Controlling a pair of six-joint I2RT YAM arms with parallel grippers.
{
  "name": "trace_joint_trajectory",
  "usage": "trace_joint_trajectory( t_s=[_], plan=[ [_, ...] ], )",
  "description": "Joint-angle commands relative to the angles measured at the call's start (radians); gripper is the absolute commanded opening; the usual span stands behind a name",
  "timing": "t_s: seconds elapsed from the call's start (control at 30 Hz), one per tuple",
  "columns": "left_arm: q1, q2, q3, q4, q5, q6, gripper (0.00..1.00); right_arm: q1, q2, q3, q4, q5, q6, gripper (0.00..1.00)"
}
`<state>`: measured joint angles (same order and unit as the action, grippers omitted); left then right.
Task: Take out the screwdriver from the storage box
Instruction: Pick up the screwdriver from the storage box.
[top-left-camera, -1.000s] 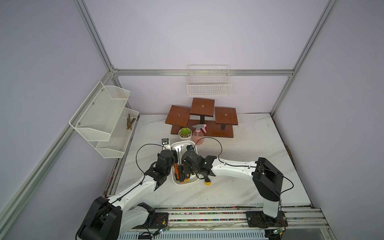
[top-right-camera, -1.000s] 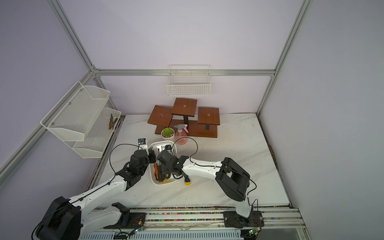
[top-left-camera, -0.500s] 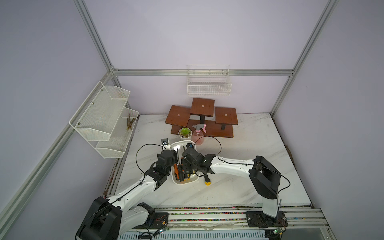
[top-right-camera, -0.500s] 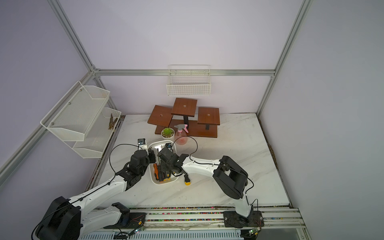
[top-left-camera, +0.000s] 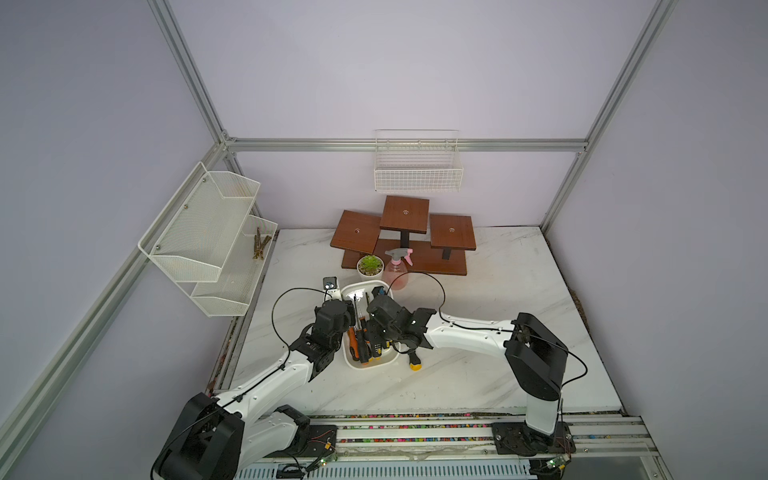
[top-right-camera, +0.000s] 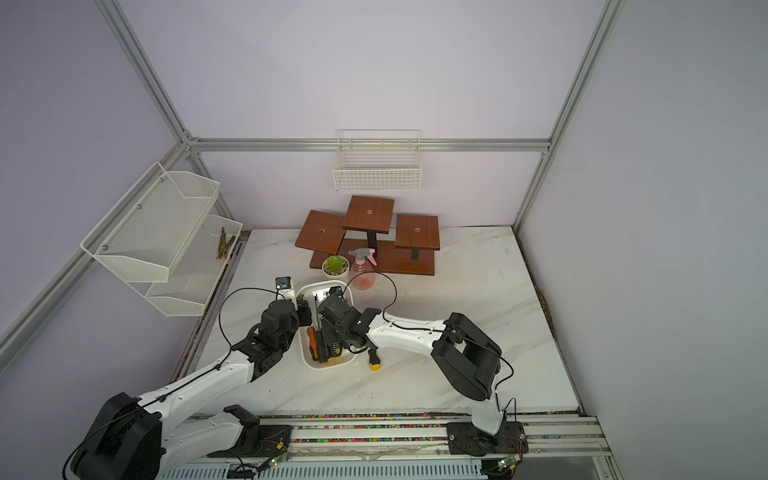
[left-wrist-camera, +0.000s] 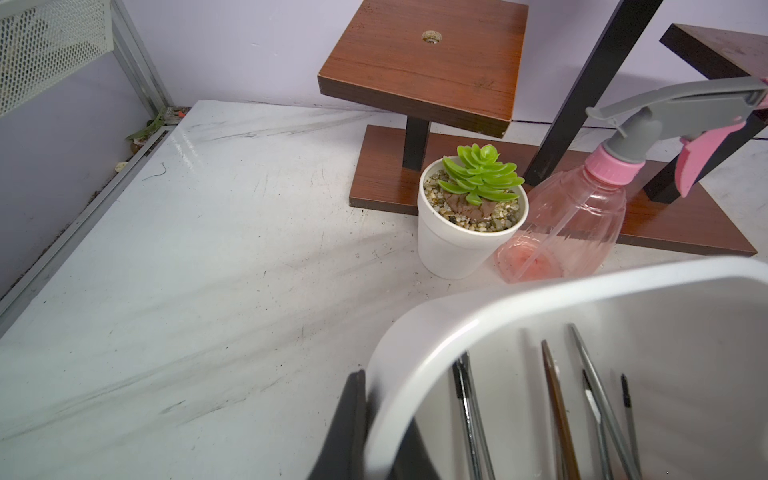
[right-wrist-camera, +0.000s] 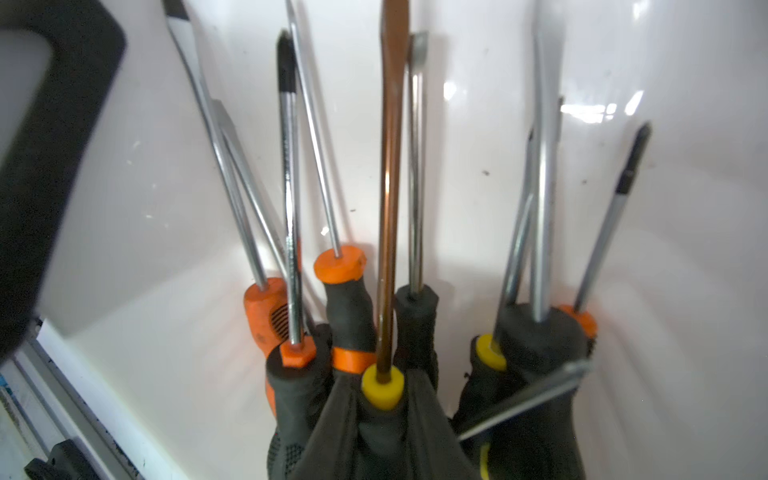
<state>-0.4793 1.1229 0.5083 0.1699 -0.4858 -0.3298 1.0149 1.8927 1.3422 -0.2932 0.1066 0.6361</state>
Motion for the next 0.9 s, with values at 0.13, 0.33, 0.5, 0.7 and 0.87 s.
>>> trace_joint_trajectory(
  t_s=[0.13, 0.33, 0.5, 0.7, 0.87],
  plan=[
    [-0.004, 0.002, 0.022, 0.073, -0.014, -0.002, 0.0, 0.011, -0.109, -0.031, 0.037, -0.02, -0.015, 0.0],
    [-0.004, 0.003, 0.023, 0.076, -0.018, -0.002, 0.0, 0.02, -0.175, -0.052, 0.016, -0.028, -0.018, 0.0],
    [-0.004, 0.006, 0.024, 0.078, -0.019, 0.0, 0.0, 0.022, -0.273, -0.112, -0.017, -0.018, -0.021, 0.0],
    [-0.004, 0.011, 0.027, 0.081, -0.019, 0.005, 0.0, 0.022, -0.425, -0.233, -0.064, 0.027, 0.0, 0.0],
    [-0.004, 0.011, 0.025, 0.084, -0.019, 0.007, 0.0, 0.018, -0.506, -0.34, -0.072, 0.09, 0.011, 0.0]
  ],
)
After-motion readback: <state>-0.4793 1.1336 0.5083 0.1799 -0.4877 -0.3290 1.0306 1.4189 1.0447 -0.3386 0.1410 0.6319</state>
